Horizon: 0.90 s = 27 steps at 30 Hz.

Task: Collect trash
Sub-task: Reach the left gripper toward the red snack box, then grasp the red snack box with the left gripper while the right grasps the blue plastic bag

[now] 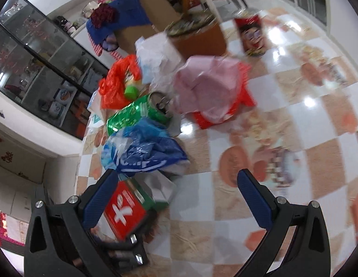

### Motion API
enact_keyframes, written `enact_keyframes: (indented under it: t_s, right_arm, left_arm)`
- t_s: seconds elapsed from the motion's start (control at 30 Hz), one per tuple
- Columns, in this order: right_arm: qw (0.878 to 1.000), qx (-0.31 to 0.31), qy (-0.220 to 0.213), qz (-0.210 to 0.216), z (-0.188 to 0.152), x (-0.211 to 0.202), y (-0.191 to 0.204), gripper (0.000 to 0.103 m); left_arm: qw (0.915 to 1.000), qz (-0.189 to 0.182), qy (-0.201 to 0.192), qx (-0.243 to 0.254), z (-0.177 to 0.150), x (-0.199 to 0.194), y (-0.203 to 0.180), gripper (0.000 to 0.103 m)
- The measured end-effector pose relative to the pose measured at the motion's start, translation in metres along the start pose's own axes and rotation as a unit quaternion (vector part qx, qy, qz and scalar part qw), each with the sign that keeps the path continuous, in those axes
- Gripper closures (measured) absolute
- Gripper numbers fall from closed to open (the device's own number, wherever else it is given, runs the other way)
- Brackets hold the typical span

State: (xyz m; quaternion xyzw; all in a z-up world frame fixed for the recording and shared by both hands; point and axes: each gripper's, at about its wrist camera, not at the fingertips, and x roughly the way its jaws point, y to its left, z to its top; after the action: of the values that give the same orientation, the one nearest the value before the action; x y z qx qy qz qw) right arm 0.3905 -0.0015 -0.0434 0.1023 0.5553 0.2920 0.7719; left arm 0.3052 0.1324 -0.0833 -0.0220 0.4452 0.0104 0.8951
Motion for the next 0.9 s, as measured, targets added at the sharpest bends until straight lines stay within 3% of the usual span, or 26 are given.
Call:
enact_keyframes:
  t_s: [0.23,0.37,0.43,0.5,0.57,0.63,0.77,0.83,0.87,0.9]
  right_arm:
    - [1.0,-0.009,0.016,0.002,-0.004,0.026,0.01,0.003]
    - [0.994,-0.103,-0.022,-0.04,-0.01,0.013,0.029,0.003]
    - [0.982,-0.174,-0.041,-0.067,-0.017,0.004,0.043,0.003]
    - [0.956,-0.263,-0.064,-0.113,-0.027,0.002,0.065,0.003]
    - [0.938,-0.312,-0.071,-0.137,-0.03,0.01,0.08,0.003]
    - [0.927,-0.334,-0.073,-0.154,-0.033,0.022,0.088,0.004]
    - [0.906,-0.371,-0.08,-0.188,-0.039,0.048,0.095,0.027]
    - [0.904,-0.373,-0.082,-0.193,-0.039,0.054,0.096,0.045]
    - [0.905,-0.368,-0.083,-0.194,-0.038,0.056,0.095,0.061]
    - [0.911,-0.356,-0.082,-0.189,-0.036,0.056,0.092,0.068]
  left_arm:
    - [0.9996,0.006,-0.02,0.018,-0.033,-0.036,-0.01,0.0]
    - [0.9992,0.008,-0.03,-0.025,-0.053,-0.054,0.004,0.0]
    - [0.9983,0.01,-0.026,-0.051,-0.061,-0.055,0.014,0.0]
    - [0.9977,0.011,-0.023,-0.063,-0.065,-0.052,0.018,0.0]
    - [0.9974,0.011,-0.024,-0.067,-0.065,-0.052,0.021,0.0]
    - [0.9974,0.012,-0.024,-0.067,-0.065,-0.051,0.02,0.0]
    - [0.9979,0.016,-0.023,-0.058,-0.067,-0.049,0.018,0.0]
    - [0.9984,0.021,-0.022,-0.049,-0.067,-0.049,0.015,0.0]
    - [0.9984,0.022,-0.022,-0.046,-0.068,-0.049,0.015,0.0]
    - [0.9985,0.023,-0.023,-0.044,-0.069,-0.05,0.013,0.0]
